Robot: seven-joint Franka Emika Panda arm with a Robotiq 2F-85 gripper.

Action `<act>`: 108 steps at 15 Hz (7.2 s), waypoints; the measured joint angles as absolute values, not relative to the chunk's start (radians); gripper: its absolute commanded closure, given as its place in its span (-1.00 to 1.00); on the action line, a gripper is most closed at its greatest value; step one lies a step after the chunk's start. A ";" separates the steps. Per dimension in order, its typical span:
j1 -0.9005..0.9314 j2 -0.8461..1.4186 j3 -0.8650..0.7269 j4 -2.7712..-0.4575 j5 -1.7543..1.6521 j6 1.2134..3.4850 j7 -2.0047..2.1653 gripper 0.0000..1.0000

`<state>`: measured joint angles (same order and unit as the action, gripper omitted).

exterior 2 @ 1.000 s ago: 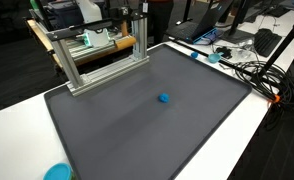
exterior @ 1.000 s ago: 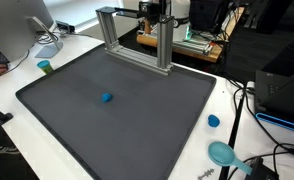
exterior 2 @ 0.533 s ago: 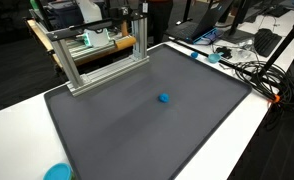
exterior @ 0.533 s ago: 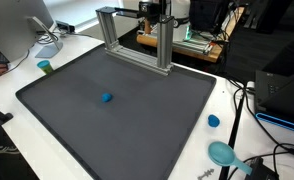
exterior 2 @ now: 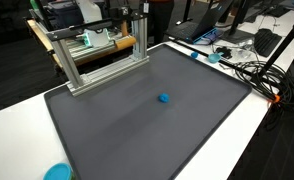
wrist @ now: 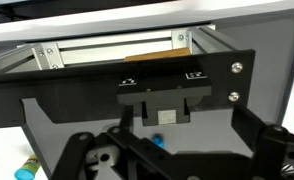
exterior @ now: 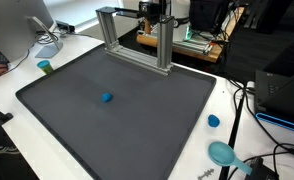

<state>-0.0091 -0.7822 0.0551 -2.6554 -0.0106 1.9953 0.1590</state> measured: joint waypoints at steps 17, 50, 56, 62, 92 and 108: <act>-0.017 -0.654 0.043 -2.654 -0.036 2.099 0.069 -1.00; -0.015 -0.726 0.096 -2.718 -0.036 2.126 0.144 -0.86; -0.019 -0.724 0.086 -2.713 -0.033 2.124 0.158 -0.86; -0.022 -0.695 0.086 -2.697 -0.033 2.120 0.175 -1.00; -0.018 -0.664 0.014 -2.729 -0.044 2.177 -0.016 -0.11; -0.036 -0.697 0.062 -2.741 -0.052 2.190 0.135 0.30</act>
